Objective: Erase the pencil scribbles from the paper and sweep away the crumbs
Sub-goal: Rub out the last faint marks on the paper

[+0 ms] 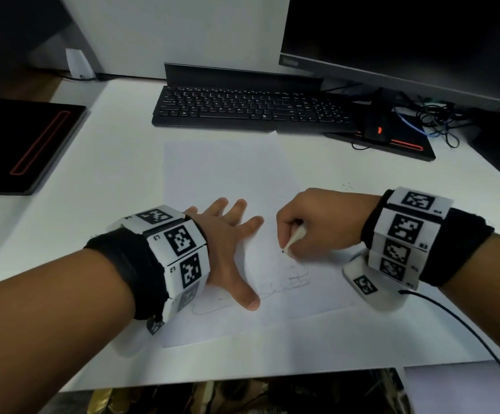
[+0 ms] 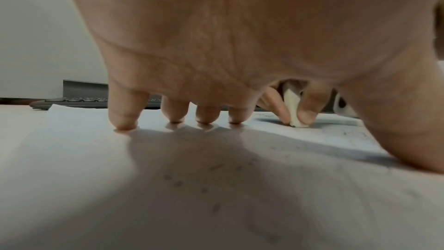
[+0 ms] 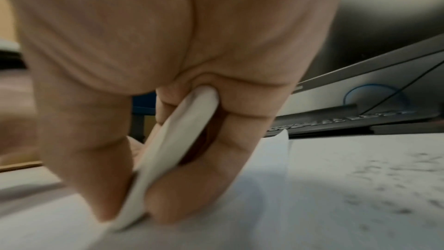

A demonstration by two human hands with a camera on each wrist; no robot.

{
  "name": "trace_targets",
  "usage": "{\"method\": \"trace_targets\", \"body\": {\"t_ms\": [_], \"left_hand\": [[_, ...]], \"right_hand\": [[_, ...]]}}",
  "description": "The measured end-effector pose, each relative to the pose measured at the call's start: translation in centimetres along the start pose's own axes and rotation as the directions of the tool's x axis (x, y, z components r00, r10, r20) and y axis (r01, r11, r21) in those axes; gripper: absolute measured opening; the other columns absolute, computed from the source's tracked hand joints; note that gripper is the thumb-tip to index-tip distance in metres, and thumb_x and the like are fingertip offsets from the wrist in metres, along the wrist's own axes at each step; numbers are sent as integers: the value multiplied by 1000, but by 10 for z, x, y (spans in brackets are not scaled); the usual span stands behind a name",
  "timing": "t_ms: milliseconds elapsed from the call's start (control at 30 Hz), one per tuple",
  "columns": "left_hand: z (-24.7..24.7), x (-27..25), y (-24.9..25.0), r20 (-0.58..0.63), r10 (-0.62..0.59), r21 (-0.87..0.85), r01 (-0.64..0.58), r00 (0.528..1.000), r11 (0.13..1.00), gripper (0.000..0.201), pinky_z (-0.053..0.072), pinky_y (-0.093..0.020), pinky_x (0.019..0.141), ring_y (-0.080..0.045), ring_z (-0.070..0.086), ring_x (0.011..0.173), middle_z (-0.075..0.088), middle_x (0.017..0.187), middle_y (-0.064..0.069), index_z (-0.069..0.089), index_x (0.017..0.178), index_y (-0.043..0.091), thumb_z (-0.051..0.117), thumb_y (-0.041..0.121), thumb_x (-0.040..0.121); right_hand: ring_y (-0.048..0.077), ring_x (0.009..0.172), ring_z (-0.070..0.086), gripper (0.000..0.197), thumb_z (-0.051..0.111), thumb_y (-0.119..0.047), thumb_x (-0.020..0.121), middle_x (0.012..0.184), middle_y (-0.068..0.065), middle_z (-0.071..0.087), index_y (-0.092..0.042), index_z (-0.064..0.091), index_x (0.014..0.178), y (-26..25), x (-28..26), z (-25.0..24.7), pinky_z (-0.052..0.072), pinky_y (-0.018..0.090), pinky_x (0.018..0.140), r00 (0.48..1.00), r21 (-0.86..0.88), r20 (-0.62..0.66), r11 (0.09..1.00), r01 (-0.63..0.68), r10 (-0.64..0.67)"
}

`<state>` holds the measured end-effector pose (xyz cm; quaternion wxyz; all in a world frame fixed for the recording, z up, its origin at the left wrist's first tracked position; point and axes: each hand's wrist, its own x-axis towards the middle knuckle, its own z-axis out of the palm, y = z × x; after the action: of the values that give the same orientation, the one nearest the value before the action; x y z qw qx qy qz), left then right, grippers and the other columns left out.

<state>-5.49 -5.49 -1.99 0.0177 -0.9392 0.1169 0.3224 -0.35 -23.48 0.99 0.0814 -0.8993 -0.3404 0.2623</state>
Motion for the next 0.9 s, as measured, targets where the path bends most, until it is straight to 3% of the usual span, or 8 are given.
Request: {"method": "trace_targets", "body": {"t_ms": [133,200,267,333,533,667,767,900], "left_hand": [[-1,1,-1,10,4,23,-4,1000,1000,131,1,-56,119,-21,-24,147,-29,158,7,-22,148,43,65,83,60],[-1,1,-1,5,8,23,-8,1000,1000,130,0,-55,120,-20,-24,147,-29,158,8,-22,149,43,65,83,60],[0,-1,0,-4,8,16,-8,1000,1000,129,-1,-54,120,-20,-24,147,-29,158,8,-21,149,43,64,84,60],[1,-2,0,0,-1,14,1,1000,1000,129,1,-55,120,-20,-23,147,-28,159,7,-20,149,42,64,84,61],[-16,3,26,-85,47,100,-38,995,994,117,19,-56,116,-27,1,148,3,161,-2,-2,153,42,68,76,65],[-17,11,39,-51,31,16,-30,998,999,117,12,-59,115,-32,-15,149,-16,163,0,-6,152,46,67,78,65],[-15,12,36,-15,40,17,-40,999,999,111,3,-57,117,-31,-21,147,-24,161,1,1,151,51,67,78,66],[-14,10,35,-16,45,22,-45,999,999,114,3,-61,118,-29,-22,147,-24,161,2,-3,151,50,66,79,64]], "right_hand": [[-14,65,52,12,69,-18,78,68,-19,58,-29,66,83,-16,-3,14,40,5,57,990,-15,111,996,87,-85],[-9,68,56,10,68,-18,79,71,-18,61,-28,68,83,-9,-1,8,44,7,61,996,-32,80,999,41,-39],[0,77,62,9,68,-20,79,79,-14,67,-27,70,84,4,4,-4,56,24,75,999,-2,19,999,-47,47],[9,83,66,8,69,-21,79,84,-10,70,-27,70,84,9,8,-8,58,34,80,997,1,21,997,-73,73],[13,81,67,9,70,-19,80,86,-3,72,-25,70,87,9,14,-6,53,25,71,996,-20,48,997,-79,80],[8,75,62,8,69,-19,82,80,-10,66,-26,69,86,6,8,-4,48,20,66,996,-15,10,996,-88,88],[0,68,53,9,69,-19,83,74,-16,56,-26,64,85,-5,0,6,39,13,59,999,-80,48,997,-2,5],[1,73,56,11,70,-21,81,80,-15,61,-30,65,82,-3,-2,3,47,18,68,996,-44,90,999,5,-1]]}}
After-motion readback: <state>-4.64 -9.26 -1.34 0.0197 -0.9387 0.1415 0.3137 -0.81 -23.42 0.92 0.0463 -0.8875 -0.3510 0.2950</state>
